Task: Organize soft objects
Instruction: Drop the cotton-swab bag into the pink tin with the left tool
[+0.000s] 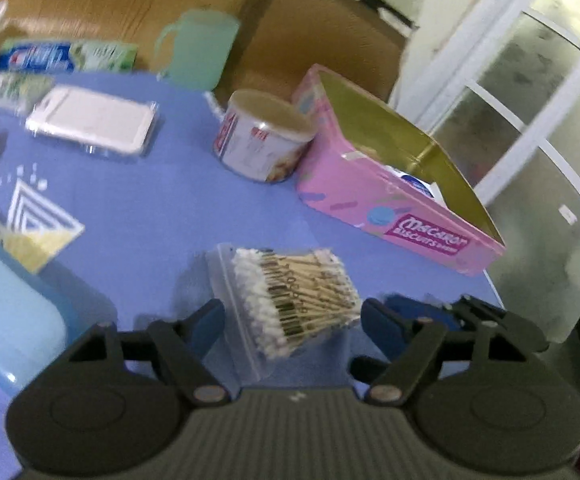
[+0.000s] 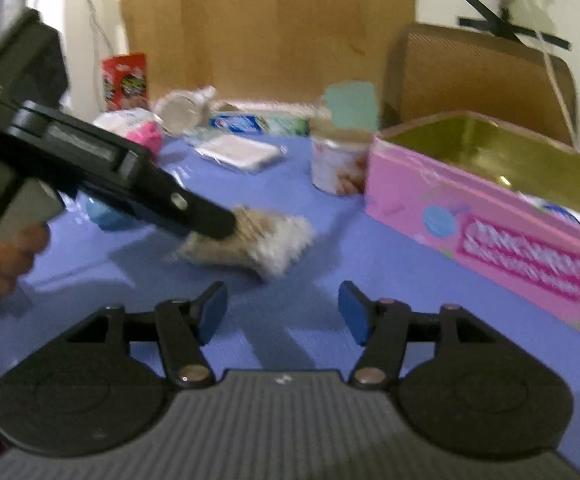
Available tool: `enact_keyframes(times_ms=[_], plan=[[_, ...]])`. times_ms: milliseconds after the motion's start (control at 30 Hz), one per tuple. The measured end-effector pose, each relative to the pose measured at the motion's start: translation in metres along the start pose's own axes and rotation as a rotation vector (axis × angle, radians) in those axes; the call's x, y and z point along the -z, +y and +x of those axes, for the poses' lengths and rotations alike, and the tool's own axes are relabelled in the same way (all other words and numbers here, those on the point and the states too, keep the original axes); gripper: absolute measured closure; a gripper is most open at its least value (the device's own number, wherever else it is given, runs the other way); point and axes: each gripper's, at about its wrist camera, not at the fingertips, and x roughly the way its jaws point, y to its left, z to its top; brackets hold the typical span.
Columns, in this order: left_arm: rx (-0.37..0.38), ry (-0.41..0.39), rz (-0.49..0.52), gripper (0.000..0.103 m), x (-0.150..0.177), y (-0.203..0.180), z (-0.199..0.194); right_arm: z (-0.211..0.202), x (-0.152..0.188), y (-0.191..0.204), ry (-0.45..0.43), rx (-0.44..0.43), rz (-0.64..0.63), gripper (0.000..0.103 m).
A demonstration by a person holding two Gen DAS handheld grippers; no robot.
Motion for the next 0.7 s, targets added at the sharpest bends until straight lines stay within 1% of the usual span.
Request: enact_keyframes(times_ms=[33, 67, 100, 133, 167, 200, 233, 267, 333, 400, 433, 500, 533, 567, 600, 633, 667, 700], plan=[[-0.011, 0.004, -0.006, 0.028, -0.001, -0.001, 0.003, 0.005, -0.004, 0.000, -0.010, -0.022, -0.002, 0.033], [-0.024, 0.007, 0.002, 0.039, -0.002, -0.004, 0.005, 0.013, -0.007, 0.000, -0.012, -0.040, 0.000, 0.033], [-0.034, 0.019, 0.013, 0.044, -0.005, -0.008, 0.010, 0.018, -0.009, -0.001, -0.005, -0.051, 0.007, 0.035], [-0.054, 0.028, 0.023, 0.047, -0.007, -0.012, 0.012, 0.029, -0.011, 0.000, 0.016, -0.073, 0.014, 0.044], [-0.086, 0.024, 0.038, 0.047, -0.010, -0.017, 0.013, 0.036, -0.013, 0.000, 0.026, -0.070, 0.018, 0.045], [-0.114, 0.013, 0.065, 0.047, -0.013, -0.025, 0.012, 0.036, -0.013, 0.002, 0.007, -0.050, 0.011, 0.050], [-0.120, -0.004, 0.094, 0.047, -0.017, -0.033, 0.010, 0.032, -0.014, 0.003, -0.017, -0.033, 0.006, 0.054], [-0.106, -0.022, 0.120, 0.047, -0.021, -0.042, 0.006, 0.025, -0.016, 0.001, -0.047, -0.018, 0.010, 0.054], [-0.055, -0.056, 0.165, 0.047, -0.035, -0.062, 0.003, 0.005, -0.020, -0.012, -0.125, 0.015, 0.044, 0.056], [-0.012, -0.081, 0.222, 0.046, -0.048, -0.084, 0.009, -0.015, -0.024, -0.028, -0.191, 0.059, 0.078, 0.056], [0.000, -0.091, 0.252, 0.046, -0.055, -0.095, 0.014, -0.023, -0.026, -0.036, -0.220, 0.090, 0.095, 0.056], [0.020, -0.119, 0.316, 0.042, -0.067, -0.121, 0.031, -0.034, -0.030, -0.053, -0.259, 0.158, 0.119, 0.056], [0.028, -0.137, 0.347, 0.036, -0.073, -0.134, 0.041, -0.036, -0.032, -0.063, -0.272, 0.204, 0.139, 0.056], [0.024, -0.155, 0.375, 0.023, -0.077, -0.145, 0.052, -0.035, -0.035, -0.073, -0.283, 0.259, 0.160, 0.056], [0.001, -0.177, 0.410, 0.017, -0.082, -0.156, 0.064, -0.032, -0.038, -0.084, -0.297, 0.319, 0.169, 0.055], [-0.038, -0.198, 0.441, 0.017, -0.083, -0.165, 0.076, -0.026, -0.040, -0.093, -0.309, 0.396, 0.165, 0.050], [-0.077, -0.207, 0.458, 0.021, -0.084, -0.169, 0.084, -0.017, -0.042, -0.103, -0.301, 0.505, 0.157, 0.047], [-0.094, -0.204, 0.452, 0.023, -0.083, -0.170, 0.088, -0.009, -0.042, -0.113, -0.274, 0.585, 0.158, 0.045]])
